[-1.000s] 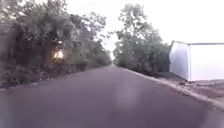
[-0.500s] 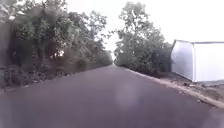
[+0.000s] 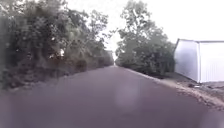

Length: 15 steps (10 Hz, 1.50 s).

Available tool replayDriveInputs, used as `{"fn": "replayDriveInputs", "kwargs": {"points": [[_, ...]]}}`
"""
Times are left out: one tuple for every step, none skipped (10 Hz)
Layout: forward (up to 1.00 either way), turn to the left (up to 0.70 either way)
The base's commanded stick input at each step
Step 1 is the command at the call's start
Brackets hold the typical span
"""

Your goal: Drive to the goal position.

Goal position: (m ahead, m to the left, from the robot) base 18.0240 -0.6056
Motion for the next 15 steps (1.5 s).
{"fn": "replayDriveInputs", "kwargs": {"points": [[1.00, 0.00], [1.00, 0.00], [1.00, 0.00], [1.00, 0.00], [1.00, 0.00], [1.00, 0.00], [1.00, 0.00], [1.00, 0.00], [1.00, 0.00], [1.00, 0.00], [1.00, 0.00], [1.00, 0.00], [1.00, 0.00], [1.00, -0.11], [1.00, -0.30]]}}
